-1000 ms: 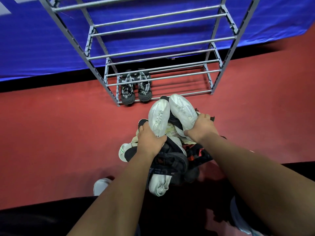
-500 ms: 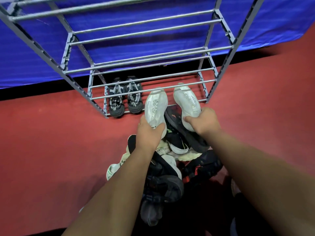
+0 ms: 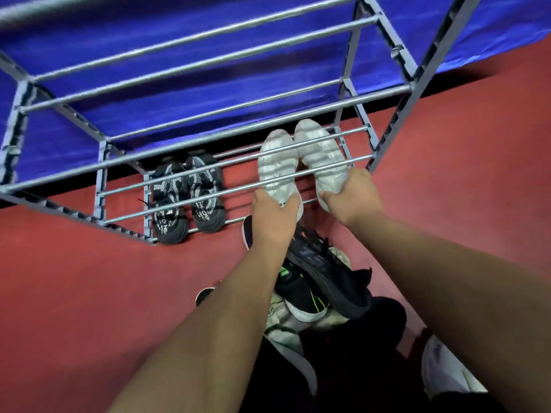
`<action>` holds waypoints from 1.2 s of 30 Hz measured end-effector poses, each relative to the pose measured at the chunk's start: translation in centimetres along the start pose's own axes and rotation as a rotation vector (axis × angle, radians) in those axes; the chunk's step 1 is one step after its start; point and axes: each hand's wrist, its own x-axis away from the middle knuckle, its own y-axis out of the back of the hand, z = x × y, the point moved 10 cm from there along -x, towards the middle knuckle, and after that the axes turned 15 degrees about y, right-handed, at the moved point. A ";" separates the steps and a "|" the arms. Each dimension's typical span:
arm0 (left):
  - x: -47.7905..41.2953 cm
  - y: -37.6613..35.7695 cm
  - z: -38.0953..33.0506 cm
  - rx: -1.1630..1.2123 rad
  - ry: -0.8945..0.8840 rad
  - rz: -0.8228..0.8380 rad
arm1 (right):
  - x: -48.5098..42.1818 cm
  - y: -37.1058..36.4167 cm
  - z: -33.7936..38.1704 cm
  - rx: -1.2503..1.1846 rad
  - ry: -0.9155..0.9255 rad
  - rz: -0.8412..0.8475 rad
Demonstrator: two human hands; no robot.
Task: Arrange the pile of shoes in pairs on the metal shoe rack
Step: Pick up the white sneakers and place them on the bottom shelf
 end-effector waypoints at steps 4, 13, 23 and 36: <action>-3.7 -3.3 -0.5 -0.063 -0.023 -0.059 | -2.3 0.0 -0.1 0.052 -0.050 0.003; -5.0 -6.9 -0.9 -0.232 0.052 0.108 | -5.3 -2.1 -1.2 0.069 -0.010 0.046; -4.8 -6.7 -1.2 -0.335 -0.087 0.104 | -4.6 -3.4 -1.6 0.221 -0.029 0.042; -4.4 -6.6 -1.6 -0.459 -0.189 0.262 | -3.8 -3.5 -2.1 0.047 -0.089 -0.027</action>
